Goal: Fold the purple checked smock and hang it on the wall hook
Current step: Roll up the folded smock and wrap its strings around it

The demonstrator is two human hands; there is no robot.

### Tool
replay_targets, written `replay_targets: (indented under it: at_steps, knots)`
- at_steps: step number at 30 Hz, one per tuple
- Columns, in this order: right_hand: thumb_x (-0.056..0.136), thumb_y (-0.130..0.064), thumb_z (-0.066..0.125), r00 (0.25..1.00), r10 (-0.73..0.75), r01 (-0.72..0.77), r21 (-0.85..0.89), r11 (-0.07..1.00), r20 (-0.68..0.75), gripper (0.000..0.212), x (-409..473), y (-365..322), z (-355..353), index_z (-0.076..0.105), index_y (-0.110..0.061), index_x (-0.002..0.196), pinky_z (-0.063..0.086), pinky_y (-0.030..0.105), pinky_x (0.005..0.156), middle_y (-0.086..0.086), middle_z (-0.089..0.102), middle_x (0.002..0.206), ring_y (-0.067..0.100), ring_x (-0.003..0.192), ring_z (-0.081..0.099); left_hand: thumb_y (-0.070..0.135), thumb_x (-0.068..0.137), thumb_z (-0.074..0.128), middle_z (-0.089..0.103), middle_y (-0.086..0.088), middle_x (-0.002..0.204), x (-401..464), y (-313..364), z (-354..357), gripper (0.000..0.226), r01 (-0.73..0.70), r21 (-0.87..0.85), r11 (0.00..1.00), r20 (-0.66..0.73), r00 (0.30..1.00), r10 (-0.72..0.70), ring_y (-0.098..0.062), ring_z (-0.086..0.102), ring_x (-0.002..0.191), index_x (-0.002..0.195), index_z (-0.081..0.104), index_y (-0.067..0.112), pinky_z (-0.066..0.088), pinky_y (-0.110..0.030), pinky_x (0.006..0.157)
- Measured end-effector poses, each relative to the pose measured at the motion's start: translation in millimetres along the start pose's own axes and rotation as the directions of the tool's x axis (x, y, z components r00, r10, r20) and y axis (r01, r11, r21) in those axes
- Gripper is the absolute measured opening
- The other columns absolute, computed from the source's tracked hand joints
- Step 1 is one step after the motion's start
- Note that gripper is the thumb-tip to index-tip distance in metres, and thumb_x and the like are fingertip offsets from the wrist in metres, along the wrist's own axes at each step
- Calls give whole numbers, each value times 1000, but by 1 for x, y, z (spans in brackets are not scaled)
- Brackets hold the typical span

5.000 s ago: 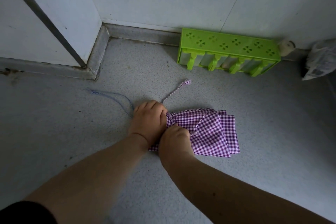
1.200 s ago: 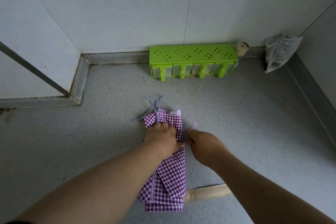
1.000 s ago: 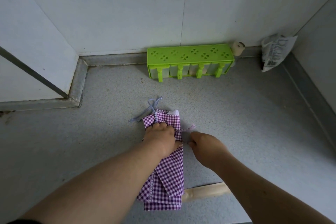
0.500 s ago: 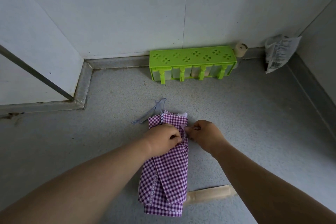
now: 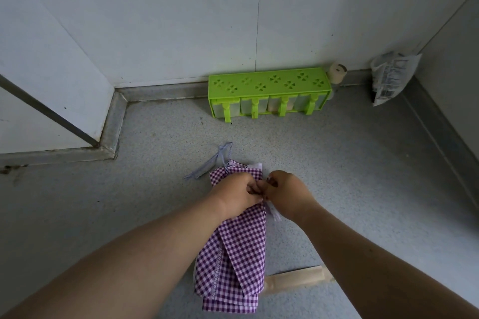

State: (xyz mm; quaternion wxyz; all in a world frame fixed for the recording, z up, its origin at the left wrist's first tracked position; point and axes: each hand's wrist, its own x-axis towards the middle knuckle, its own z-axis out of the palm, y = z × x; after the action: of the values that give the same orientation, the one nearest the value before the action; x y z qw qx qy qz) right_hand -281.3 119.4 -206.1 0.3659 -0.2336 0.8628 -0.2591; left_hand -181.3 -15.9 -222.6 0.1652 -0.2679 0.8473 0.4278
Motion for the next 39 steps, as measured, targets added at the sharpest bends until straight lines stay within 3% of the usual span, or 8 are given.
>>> replay_targets:
  at_steps: [10, 13, 16, 20, 25, 28, 32, 39]
  knots:
    - [97, -36, 67, 985, -164, 161, -50, 986, -58, 12, -13, 8, 9, 63, -25, 98, 46, 21, 63, -9, 63, 88, 6, 77, 60, 34, 95, 77, 76, 17, 103, 3, -9, 2, 10, 39, -123, 992, -36, 998, -44, 2, 68, 97, 104, 80, 32, 49, -19, 88]
    - [90, -27, 75, 988, -157, 157, 30, 987, 10, 21, -11, 13, 5, 61, -31, 105, 52, 18, 72, -12, 67, 94, 3, 85, 64, 33, 95, 78, 75, 15, 93, 2, -7, 3, 6, 45, -117, 992, -76, 996, -54, 1, 68, 88, 90, 77, 30, 47, -16, 75]
    - [91, -26, 73, 985, -159, 164, -94, 982, 65, 23, -8, 16, 4, 61, -31, 111, 52, 20, 75, -12, 67, 97, 4, 87, 63, 35, 96, 76, 73, 12, 85, 0, -6, 3, 18, 50, -88, 995, -87, 995, -58, -1, 67, 80, 80, 70, 30, 45, -21, 67]
    - [97, -25, 66, 945, -326, 309, -229, 923, -39, 7, -5, 22, 0, 71, -26, 102, 44, 16, 71, -12, 61, 92, 5, 83, 56, 37, 96, 76, 75, 8, 88, -5, -5, 1, 14, 35, -102, 994, -58, 997, -41, -9, 70, 84, 88, 75, 25, 55, -29, 76]
    - [97, -30, 52, 874, -482, 460, -215, 861, -58, 13, -3, 27, 1, 64, -27, 99, 54, 31, 80, -14, 64, 94, 6, 89, 59, 37, 98, 73, 76, 9, 90, -10, -5, -1, 14, -17, -95, 995, -99, 995, 7, -7, 71, 86, 93, 75, 25, 58, -32, 85]
    - [99, -32, 49, 908, -418, 407, -160, 899, -35, 8, -4, 27, 6, 57, -32, 100, 56, 38, 76, -12, 67, 91, 9, 85, 63, 37, 100, 70, 74, 10, 89, -16, -5, -1, 14, -42, -13, 999, -111, 993, 40, -4, 69, 82, 97, 75, 25, 57, -28, 78]
    - [99, -37, 46, 951, -309, 309, -82, 948, 12, 6, -1, 26, 12, 49, -38, 94, 59, 45, 75, -7, 69, 85, 12, 79, 67, 37, 101, 68, 74, 1, 83, -19, -9, -1, 21, -52, 56, 997, -133, 989, 59, -16, 70, 76, 93, 72, 19, 58, -42, 74]
    - [100, -26, 54, 980, -194, 198, -82, 977, 44, 8, 13, 17, 13, 56, -30, 92, 58, 42, 78, -7, 70, 87, 13, 80, 66, 32, 101, 67, 69, 1, 77, -21, -16, -1, 21, -87, 137, 987, -120, 987, 104, -18, 65, 71, 87, 66, 18, 56, -45, 70]
